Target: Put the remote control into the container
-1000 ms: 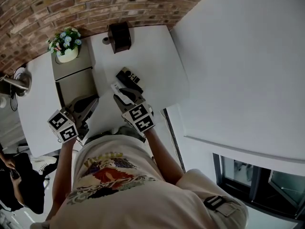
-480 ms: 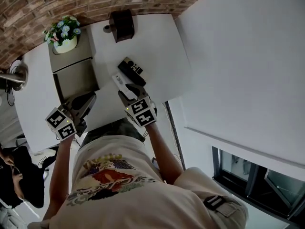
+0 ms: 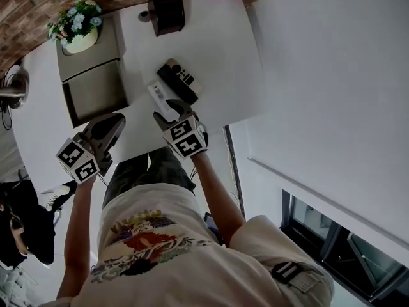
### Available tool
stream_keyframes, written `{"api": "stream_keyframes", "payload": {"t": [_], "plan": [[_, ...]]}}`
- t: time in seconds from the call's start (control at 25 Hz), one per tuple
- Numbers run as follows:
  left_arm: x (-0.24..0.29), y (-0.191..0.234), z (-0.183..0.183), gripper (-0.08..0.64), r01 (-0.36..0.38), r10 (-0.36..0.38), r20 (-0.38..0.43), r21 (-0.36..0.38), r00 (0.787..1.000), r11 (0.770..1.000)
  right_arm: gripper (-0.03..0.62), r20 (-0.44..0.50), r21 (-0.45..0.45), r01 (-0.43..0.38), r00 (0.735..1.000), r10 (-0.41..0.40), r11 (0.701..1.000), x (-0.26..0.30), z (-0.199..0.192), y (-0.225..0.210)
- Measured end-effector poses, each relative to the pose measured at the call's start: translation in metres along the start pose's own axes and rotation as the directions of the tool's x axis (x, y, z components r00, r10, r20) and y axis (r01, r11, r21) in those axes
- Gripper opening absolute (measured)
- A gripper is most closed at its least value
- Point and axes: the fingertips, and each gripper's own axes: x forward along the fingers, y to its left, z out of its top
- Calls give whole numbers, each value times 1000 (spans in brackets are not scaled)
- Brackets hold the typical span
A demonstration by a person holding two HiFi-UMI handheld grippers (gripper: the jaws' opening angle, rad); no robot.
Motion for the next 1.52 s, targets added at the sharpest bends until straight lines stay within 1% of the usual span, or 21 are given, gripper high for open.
{"api": "stream_keyframes", "payload": {"t": [0.24,0.48,0.72,0.88,1.16,1.4,1.52], "plan": [[2,7,-12,5,-25,25,-6,-16,1000,1000,209,-26,30,-14,1000,15,999,17,-18,-3],[1,11,-20,5,-50,50,-3,-35,999,998,230,-64,53,-7,998,10,999,32,-35,-14],[-2,13,-26,5,-49,48,-14,-34,999,998,239,-74,63,8,997,-3,998,43,-39,-22],[-4,15,-27,5,-51,51,-19,-28,999,998,247,-111,47,20,994,-15,999,51,-51,-24],[-8,17,-27,5,-52,51,-31,-23,998,998,252,-160,52,45,986,-36,998,59,-69,-29],[-8,13,-25,6,-46,45,-42,-17,998,999,250,-191,68,57,981,-43,996,62,-83,-32],[-7,10,-22,6,-41,40,-40,-9,998,999,251,-199,50,66,978,-55,997,63,-84,-34]]}}
